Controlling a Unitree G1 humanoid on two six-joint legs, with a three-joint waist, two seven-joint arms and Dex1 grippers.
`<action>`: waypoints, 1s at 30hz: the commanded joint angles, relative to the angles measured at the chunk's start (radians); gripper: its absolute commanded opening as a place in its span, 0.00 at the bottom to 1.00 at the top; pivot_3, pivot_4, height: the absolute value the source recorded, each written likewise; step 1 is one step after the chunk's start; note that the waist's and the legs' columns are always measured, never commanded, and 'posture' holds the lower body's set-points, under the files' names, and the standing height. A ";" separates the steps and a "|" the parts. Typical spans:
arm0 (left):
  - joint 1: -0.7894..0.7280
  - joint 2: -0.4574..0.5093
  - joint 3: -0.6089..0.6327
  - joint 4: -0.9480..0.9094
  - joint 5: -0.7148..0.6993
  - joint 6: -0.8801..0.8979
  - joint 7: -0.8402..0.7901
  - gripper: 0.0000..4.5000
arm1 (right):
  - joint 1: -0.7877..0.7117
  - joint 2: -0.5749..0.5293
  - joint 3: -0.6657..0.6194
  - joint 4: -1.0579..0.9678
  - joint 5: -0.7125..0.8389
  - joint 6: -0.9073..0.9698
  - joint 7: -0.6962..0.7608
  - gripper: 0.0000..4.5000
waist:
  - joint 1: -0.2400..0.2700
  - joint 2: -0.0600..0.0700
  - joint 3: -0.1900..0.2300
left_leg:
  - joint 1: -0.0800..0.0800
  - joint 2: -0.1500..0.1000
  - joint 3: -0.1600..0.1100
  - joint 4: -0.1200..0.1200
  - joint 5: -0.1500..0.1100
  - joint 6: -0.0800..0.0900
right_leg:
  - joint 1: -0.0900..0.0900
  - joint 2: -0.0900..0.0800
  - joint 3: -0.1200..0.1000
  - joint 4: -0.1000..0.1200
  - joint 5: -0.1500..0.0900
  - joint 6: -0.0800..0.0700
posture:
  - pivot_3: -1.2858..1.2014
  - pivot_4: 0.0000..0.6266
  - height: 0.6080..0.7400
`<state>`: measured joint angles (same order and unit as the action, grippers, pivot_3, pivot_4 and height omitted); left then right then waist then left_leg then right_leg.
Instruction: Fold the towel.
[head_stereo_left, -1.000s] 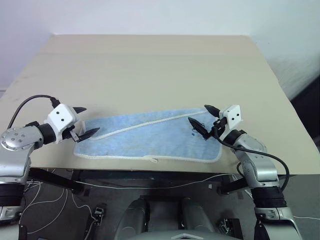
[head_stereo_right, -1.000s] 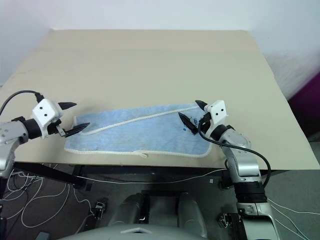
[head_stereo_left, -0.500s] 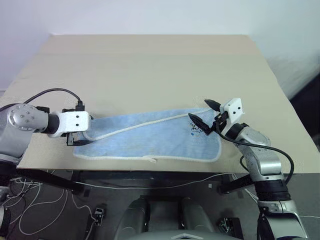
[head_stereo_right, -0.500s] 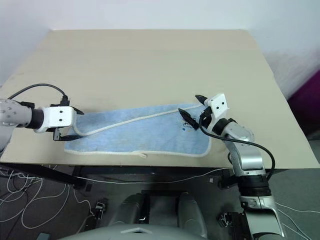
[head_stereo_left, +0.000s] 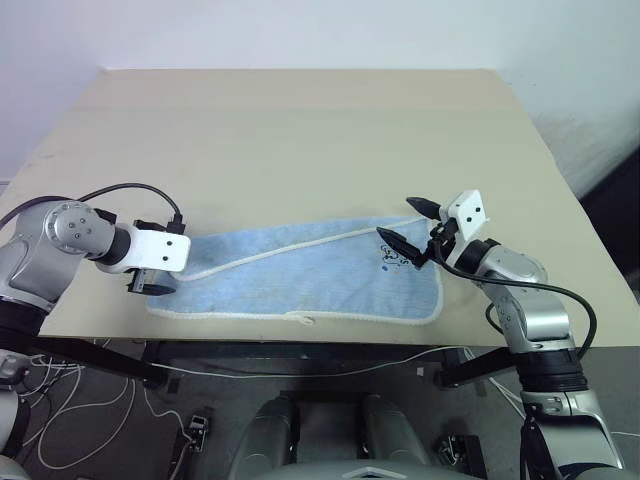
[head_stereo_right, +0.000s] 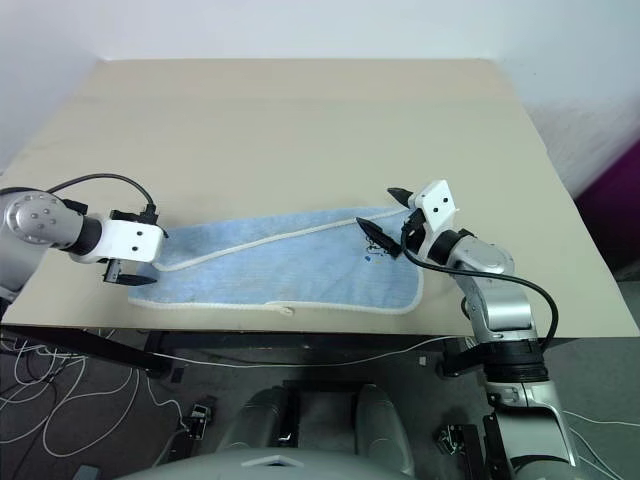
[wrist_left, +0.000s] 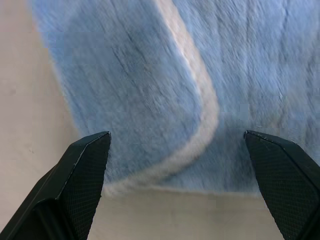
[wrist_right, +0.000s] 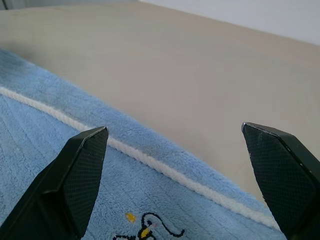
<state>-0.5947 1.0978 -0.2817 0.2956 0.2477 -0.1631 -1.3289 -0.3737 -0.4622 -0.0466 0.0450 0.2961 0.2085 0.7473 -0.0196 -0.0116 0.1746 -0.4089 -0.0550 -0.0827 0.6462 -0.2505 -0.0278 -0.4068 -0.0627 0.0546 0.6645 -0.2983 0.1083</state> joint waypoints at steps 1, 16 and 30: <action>-0.033 -0.005 -0.009 0.037 0.029 -0.031 -0.003 0.99 | -0.021 0.001 -0.002 -0.017 -0.001 -0.013 -0.002 1.00 | 0.000 0.000 0.000 | 0.000 0.000 0.000 0.000 0.000 0.000 | 0.000 0.000 0.000 0.000 0.000 0.000 | 0.52 0.24 1.00; -0.047 -0.036 0.005 0.061 0.018 -0.064 0.009 0.67 | -0.002 0.007 -0.002 -0.038 0.003 -0.014 -0.024 1.00 | 0.001 0.000 0.000 | 0.000 0.000 0.000 0.001 0.000 0.000 | 0.000 0.000 0.000 0.001 0.000 0.000 | 0.52 0.24 1.00; -0.035 -0.035 0.033 0.011 -0.032 -0.028 0.013 0.18 | -0.028 0.020 0.010 -0.015 0.001 -0.023 -0.025 1.00 | 0.000 0.000 0.000 | 0.000 0.000 0.000 0.001 0.000 0.000 | 0.000 0.000 0.000 0.001 0.000 0.000 | 0.52 0.24 1.00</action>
<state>-0.6317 1.0519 -0.2839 0.3304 0.2297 -0.1983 -1.3151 -0.3849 -0.4483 -0.0284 0.0444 0.2957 0.2036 0.7232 -0.0198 -0.0116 0.1746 -0.4089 -0.0550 -0.0829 0.6470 -0.2505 -0.0278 -0.4068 -0.0626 0.0545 0.6653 -0.2983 0.1084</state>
